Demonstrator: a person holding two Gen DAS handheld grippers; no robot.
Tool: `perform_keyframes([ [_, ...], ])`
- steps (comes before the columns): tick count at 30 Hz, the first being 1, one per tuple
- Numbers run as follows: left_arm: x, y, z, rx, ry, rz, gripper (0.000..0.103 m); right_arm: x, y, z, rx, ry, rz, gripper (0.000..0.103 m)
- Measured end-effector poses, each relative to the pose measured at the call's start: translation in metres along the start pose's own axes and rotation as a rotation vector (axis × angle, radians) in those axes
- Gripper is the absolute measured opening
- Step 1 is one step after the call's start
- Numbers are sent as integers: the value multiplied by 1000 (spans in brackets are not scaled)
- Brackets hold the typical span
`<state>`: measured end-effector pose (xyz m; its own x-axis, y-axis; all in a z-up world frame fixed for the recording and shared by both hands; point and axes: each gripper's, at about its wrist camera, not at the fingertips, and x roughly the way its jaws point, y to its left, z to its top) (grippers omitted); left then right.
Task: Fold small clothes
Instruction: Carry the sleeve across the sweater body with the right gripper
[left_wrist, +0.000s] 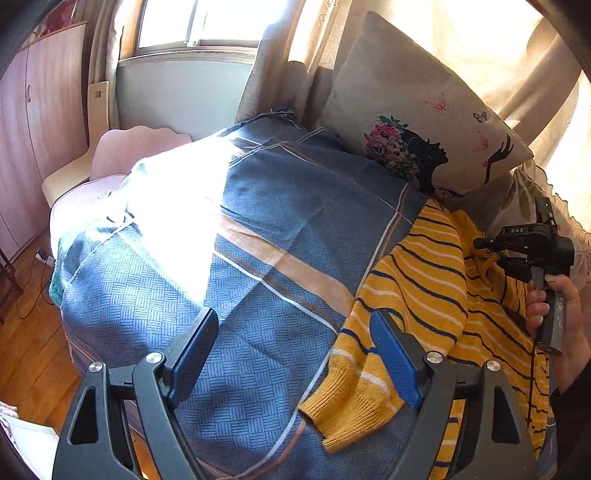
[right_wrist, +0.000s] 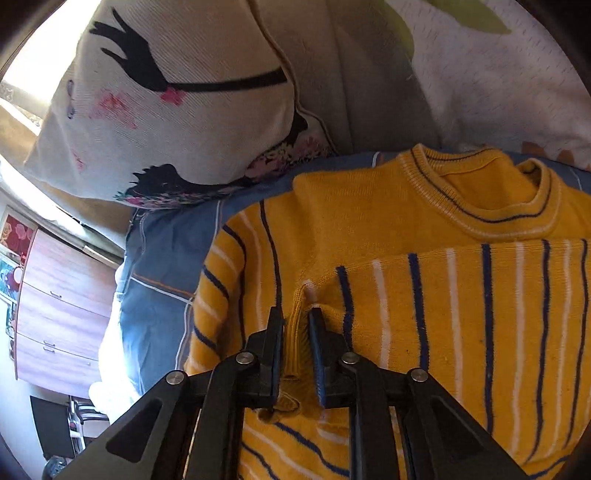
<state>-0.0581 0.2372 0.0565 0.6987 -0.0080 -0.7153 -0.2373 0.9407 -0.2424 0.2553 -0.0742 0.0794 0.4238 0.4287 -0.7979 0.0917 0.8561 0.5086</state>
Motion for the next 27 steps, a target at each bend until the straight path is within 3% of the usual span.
perform_keyframes([
  [3,8,7,-1,-25,19,-7,83,7,1,-1,0,-8,19,31],
  [7,15,6,-4,-31,44,-31,83,1,15,3,-25,-16,136,41],
  [10,14,6,-6,-24,42,-30,83,-13,31,2,-100,-21,143,47],
  [14,12,21,-2,-58,25,4,83,-20,68,-32,-247,35,158,48],
  [23,-14,85,9,-194,-55,130,83,-34,183,-188,-886,216,277,66],
  [24,-19,90,10,-200,-65,141,83,-33,193,-207,-985,215,264,66],
  [27,-27,98,11,-213,-82,151,83,-32,212,-256,-1289,139,116,66],
])
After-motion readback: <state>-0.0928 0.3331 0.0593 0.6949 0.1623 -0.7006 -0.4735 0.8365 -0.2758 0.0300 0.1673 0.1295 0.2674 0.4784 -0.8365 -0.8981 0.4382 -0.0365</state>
